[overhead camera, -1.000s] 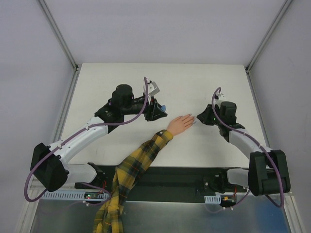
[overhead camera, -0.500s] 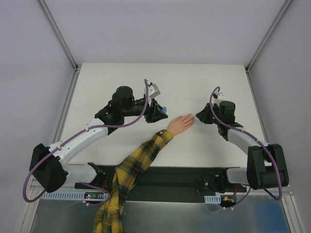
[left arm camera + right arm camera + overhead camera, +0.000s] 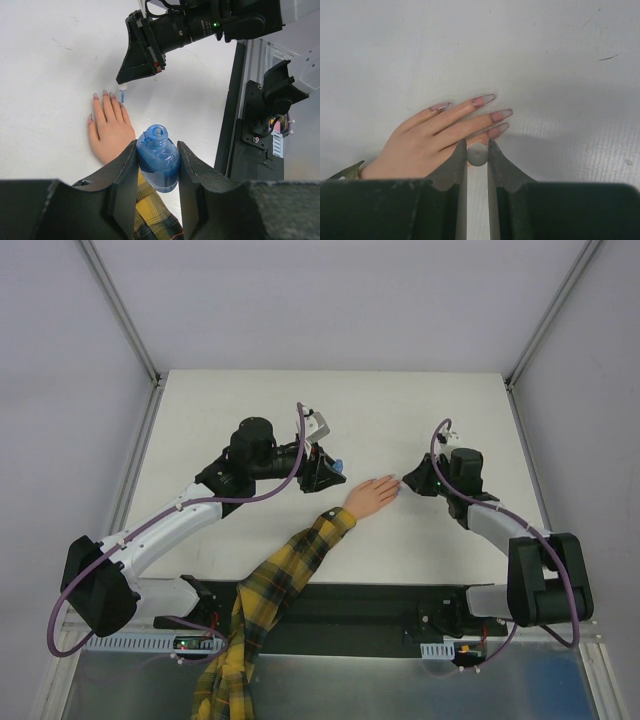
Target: Paint the nails
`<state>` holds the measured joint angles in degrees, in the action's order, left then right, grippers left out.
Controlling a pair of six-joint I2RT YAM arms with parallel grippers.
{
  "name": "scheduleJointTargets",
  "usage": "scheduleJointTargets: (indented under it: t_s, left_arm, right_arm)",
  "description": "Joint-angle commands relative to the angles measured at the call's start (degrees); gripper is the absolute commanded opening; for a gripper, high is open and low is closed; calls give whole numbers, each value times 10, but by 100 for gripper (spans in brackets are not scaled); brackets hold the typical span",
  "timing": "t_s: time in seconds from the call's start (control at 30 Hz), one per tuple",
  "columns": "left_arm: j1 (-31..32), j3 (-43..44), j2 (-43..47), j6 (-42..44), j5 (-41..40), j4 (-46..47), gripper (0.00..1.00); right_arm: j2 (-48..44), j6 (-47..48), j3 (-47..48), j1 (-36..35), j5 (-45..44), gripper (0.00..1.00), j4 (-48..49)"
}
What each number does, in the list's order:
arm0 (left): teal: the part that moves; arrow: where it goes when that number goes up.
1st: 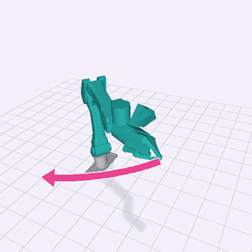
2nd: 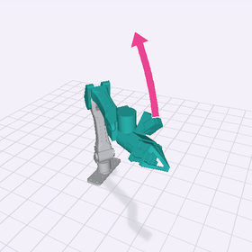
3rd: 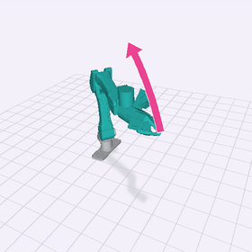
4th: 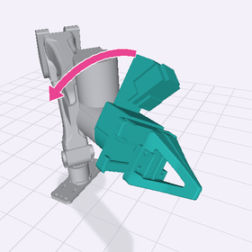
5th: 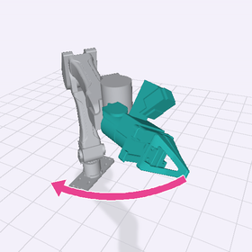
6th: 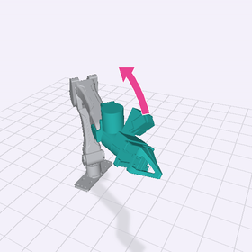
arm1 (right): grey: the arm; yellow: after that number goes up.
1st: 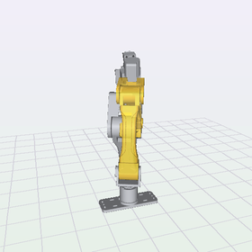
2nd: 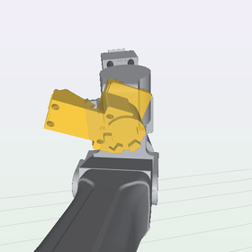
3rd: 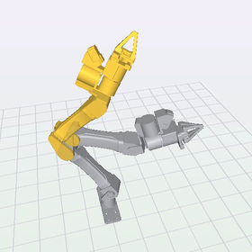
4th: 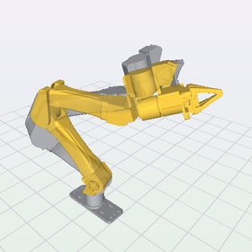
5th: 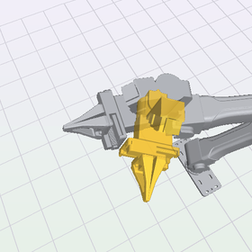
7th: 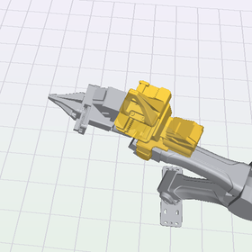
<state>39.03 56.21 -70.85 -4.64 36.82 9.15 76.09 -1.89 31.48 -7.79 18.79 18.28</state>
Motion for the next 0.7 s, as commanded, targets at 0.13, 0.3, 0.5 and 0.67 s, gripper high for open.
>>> scheduleJointTargets:
  t_s: [0.13, 0.3, 0.5, 0.67]
  left_arm:
    - [4, 0, 16, 3, 9, 37, 0]
    - [4, 0, 14, 3, 11, 37, 0]
    - [4, 0, 14, 3, 12, 38, 0]
    - [5, 0, 13, 3, 13, 39, 0]
  right_arm:
    - [18, 8, 11, 1, 5, 0, 32]
    - [24, 7, 14, 2, 11, 0, 35]
    - [30, 6, 17, 1, 13, 1, 38]
    - [34, 2, 19, 1, 16, 0, 43]
